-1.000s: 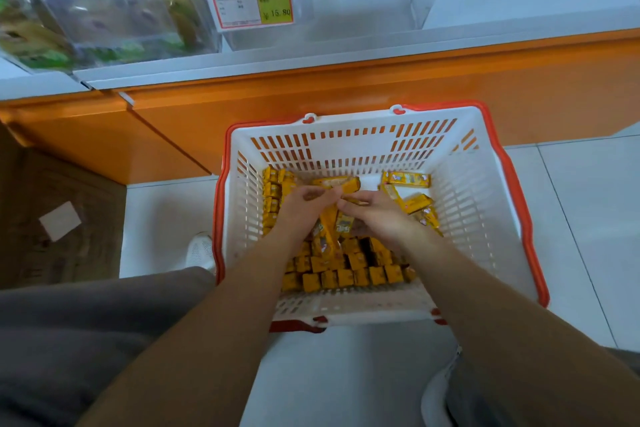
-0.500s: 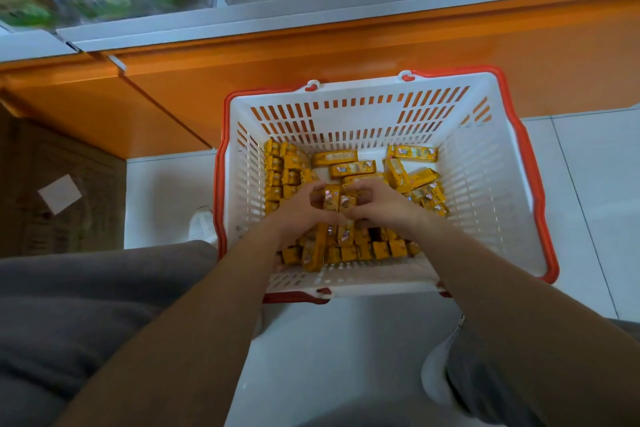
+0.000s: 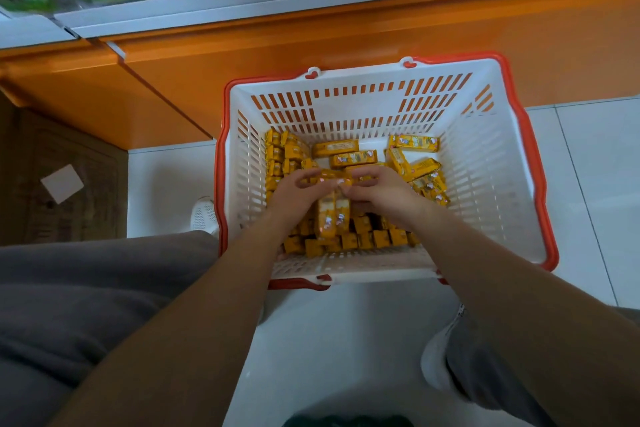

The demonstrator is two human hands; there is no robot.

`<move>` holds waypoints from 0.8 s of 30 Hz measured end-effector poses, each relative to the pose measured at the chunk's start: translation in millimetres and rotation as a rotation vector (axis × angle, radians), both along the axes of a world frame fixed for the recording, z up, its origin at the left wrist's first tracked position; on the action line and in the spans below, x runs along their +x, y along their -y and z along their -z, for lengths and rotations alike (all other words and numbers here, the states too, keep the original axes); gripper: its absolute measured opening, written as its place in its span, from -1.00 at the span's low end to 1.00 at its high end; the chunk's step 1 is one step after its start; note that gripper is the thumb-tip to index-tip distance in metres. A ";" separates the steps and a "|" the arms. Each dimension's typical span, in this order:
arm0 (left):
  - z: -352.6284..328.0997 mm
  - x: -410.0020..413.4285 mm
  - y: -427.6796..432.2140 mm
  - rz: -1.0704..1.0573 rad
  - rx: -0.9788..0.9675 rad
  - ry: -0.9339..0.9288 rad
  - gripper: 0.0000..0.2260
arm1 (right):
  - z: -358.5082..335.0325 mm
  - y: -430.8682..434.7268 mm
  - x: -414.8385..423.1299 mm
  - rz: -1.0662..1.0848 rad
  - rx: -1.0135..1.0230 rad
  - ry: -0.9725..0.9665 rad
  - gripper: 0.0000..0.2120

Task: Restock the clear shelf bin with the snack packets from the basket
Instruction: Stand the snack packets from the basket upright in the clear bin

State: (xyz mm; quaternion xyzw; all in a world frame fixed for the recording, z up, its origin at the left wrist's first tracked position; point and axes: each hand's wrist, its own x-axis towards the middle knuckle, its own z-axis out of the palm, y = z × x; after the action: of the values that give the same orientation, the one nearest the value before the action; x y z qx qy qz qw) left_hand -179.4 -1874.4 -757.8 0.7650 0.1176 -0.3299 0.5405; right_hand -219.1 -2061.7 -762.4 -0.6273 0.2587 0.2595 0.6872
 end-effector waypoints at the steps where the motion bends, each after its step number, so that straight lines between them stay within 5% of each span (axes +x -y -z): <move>1: -2.3 -0.3 3.1 -0.056 -0.033 -0.025 -0.46 | -0.2 -1.0 1.3 0.054 0.005 -0.001 -0.56; 8: -11.7 5.9 21.0 -0.165 -0.135 -0.143 -0.39 | -10.9 -14.8 9.7 0.188 -0.053 0.086 -0.96; 12: -3.5 21.5 10.7 -0.250 -0.115 -0.132 -0.39 | -13.7 -0.8 22.1 0.004 0.001 0.080 -0.88; 15: 3.0 28.1 6.8 -0.189 -0.064 -0.088 -0.44 | -2.9 31.4 41.2 -0.177 -0.406 0.187 -0.93; 19: 14.6 32.9 6.9 -0.108 0.005 0.019 -0.51 | 29.4 86.5 58.9 -0.280 -0.936 0.124 -0.66; 21: 18.1 35.5 6.1 -0.083 0.029 0.037 -0.46 | 47.6 101.2 62.3 -0.479 -1.041 -0.016 -0.38; 24: 21.1 37.6 6.7 -0.068 0.045 0.030 -0.46 | 60.4 100.9 63.4 -0.507 -1.119 -0.054 -0.16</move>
State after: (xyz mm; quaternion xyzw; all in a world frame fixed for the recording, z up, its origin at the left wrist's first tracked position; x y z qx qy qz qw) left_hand -141.8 -1881.1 -778.8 0.7774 0.1425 -0.2970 0.5358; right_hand -155.7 -2162.6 -822.8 -0.9280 0.2160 0.2554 0.1637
